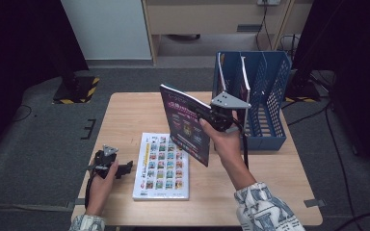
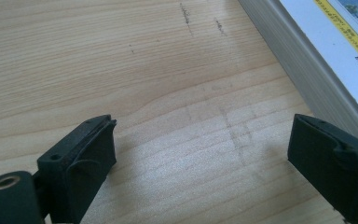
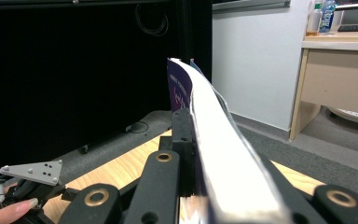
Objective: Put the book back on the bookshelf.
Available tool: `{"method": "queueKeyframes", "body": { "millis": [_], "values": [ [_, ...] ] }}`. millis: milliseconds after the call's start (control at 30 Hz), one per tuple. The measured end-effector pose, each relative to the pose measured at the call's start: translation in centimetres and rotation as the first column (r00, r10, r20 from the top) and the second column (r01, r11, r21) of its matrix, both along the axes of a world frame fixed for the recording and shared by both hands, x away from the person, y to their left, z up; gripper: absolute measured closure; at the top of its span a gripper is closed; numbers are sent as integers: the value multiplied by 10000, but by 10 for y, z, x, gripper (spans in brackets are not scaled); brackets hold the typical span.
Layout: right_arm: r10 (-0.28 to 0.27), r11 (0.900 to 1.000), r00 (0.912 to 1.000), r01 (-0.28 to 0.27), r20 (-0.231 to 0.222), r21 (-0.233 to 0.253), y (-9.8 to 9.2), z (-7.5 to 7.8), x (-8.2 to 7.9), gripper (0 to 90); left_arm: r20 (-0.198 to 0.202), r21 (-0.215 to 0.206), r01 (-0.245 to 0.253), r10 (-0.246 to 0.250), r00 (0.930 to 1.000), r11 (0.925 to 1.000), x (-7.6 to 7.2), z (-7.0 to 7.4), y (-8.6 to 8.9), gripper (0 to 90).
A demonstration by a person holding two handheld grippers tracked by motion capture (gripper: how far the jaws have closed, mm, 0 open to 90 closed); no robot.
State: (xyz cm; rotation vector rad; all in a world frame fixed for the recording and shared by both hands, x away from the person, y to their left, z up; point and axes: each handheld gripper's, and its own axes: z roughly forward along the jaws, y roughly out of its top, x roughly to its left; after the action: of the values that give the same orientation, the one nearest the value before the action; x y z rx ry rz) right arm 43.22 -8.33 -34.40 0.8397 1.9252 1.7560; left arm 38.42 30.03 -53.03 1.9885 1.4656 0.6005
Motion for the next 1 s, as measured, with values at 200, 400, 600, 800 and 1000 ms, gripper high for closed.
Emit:
{"method": "queueKeyframes", "body": {
  "millis": [200,400,600,800,1000],
  "values": [
    [-65,9999,10000,64,21,95,-6,1,-3,840,-83,0,-25,25,10000,10000,0,-3,2,53],
    [-91,9999,9999,90,58,114,-11,0,-4,840,-6,-28,18,-18,10000,10000,0,-4,3,45],
    [-130,9998,9999,129,74,151,-15,1,-6,840,103,-80,-11,11,9999,10000,0,-5,5,45],
    [-136,9998,9999,134,89,161,-19,0,-9,840,148,-100,-10,12,9999,9999,0,-5,5,39],
    [-50,10000,9998,48,209,69,-27,0,-14,840,194,-100,17,-15,9998,9999,-1,-6,4,31]
  ]
}}
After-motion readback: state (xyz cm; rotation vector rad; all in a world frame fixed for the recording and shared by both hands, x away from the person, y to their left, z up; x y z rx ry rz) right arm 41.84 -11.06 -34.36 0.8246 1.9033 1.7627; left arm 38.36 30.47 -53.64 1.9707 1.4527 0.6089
